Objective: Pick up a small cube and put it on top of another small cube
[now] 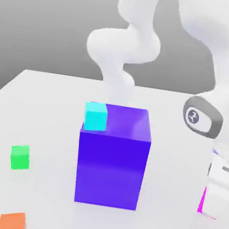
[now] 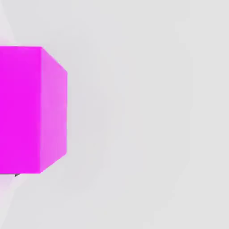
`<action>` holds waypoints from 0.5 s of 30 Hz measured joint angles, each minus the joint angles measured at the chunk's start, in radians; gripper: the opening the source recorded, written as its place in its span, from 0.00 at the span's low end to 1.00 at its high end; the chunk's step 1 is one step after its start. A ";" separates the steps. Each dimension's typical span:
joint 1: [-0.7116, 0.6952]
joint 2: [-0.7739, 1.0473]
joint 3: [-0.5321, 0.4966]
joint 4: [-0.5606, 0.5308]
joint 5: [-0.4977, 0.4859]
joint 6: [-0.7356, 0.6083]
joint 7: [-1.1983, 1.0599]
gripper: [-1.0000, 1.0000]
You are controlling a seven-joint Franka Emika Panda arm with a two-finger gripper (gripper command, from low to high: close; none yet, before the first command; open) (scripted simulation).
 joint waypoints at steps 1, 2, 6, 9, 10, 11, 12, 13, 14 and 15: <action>-0.027 -0.023 -0.024 -0.002 0.008 -0.004 -0.002 0.00; -0.056 -0.045 -0.051 -0.006 0.016 -0.007 -0.002 0.00; -0.170 -0.120 -0.154 -0.032 0.038 -0.013 0.002 0.00; -0.323 -0.181 -0.231 -0.052 0.052 -0.019 0.010 0.00; -0.380 -0.204 -0.255 -0.059 0.058 -0.021 0.013 0.00; -0.429 -0.228 -0.287 -0.065 0.064 -0.024 0.017 0.00; -0.484 -0.251 -0.312 -0.074 0.070 -0.027 0.020 0.00; -0.527 -0.268 -0.329 -0.087 0.072 -0.031 0.028 0.00; -0.556 -0.283 -0.344 -0.104 0.071 -0.034 0.037 0.00; -0.588 -0.296 -0.360 -0.121 0.069 -0.037 0.047 0.00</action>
